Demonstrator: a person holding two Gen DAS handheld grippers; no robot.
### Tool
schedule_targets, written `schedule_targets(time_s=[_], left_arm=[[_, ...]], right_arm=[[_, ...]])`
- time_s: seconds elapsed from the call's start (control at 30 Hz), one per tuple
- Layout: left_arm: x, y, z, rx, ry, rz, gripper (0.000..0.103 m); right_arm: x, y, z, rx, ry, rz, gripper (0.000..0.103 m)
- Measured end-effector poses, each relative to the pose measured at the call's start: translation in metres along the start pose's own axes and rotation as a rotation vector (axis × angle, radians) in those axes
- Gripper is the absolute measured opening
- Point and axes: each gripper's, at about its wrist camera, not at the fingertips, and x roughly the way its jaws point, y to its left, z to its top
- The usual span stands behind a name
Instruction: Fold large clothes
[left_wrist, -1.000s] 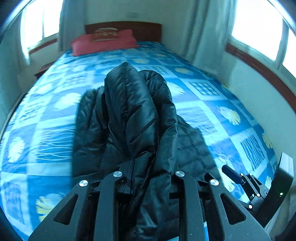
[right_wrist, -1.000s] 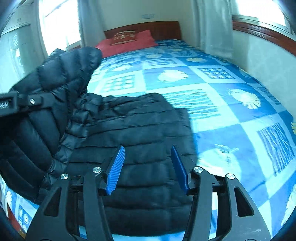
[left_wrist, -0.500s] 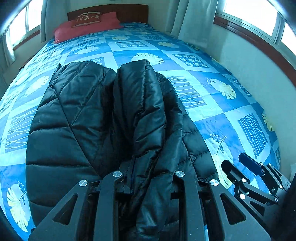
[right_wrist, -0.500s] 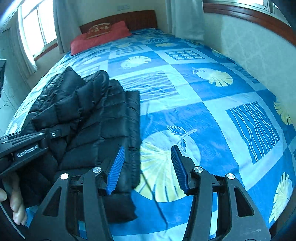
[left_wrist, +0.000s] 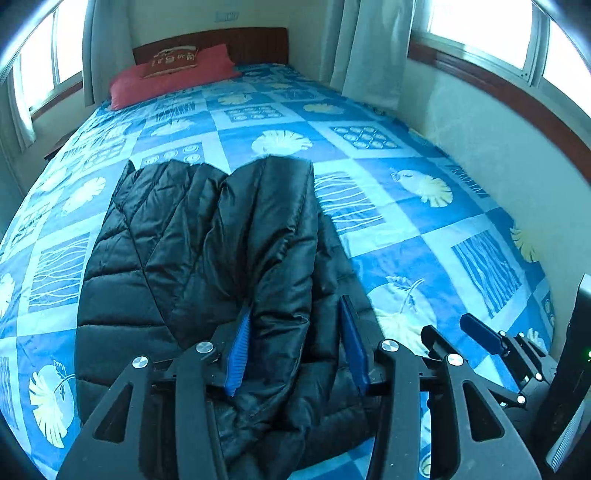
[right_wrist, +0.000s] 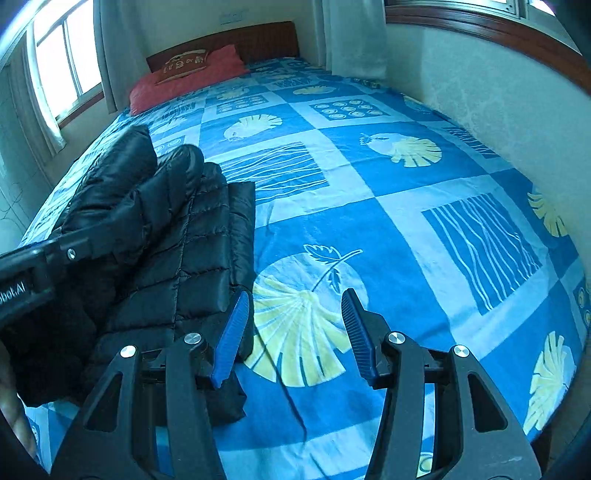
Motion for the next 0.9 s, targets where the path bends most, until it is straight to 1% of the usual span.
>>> schedule_targets(time_s=[0.23,0.4,0.53,0.57,0.6,0.67,0.8,0.87,0.9], left_arm=[[-0.028,-0.006,-0.005,0.012,-0.04,-0.059,0.045],[-0.052,-0.002,-0.011,0.014,-0.087,-0.069,0.045],[-0.077,0.006,-0.016,0.017,-0.143,-0.074,0.046],[-0.085,0.012,-0.019,0.017,-0.162,-0.067,0.048],[-0.091,0.019,-0.021,0.014,-0.178,-0.058,0.055],[-0.102,0.04,-0.028,-0.017,-0.209,-0.036,0.06],[-0.105,0.098,-0.043,-0.117,-0.218,0.042,0.06],[-0.101,0.126,-0.052,-0.166,-0.208,0.083,0.06],[-0.099,0.138,-0.056,-0.191,-0.2,0.097,0.06]], right_arm=[[-0.023,0.008,0.0,-0.019,-0.031,-0.002,0.052],[-0.043,0.022,0.003,-0.047,-0.071,0.008,0.052],[-0.058,0.036,0.005,-0.071,-0.101,0.023,0.059],[-0.06,0.039,0.006,-0.076,-0.104,0.025,0.059],[-0.063,0.043,0.006,-0.081,-0.109,0.028,0.059],[-0.067,0.052,0.007,-0.087,-0.117,0.042,0.059],[-0.07,0.07,0.012,-0.075,-0.116,0.096,0.061],[-0.068,0.084,0.015,-0.064,-0.104,0.145,0.071],[-0.067,0.09,0.016,-0.062,-0.099,0.163,0.074]])
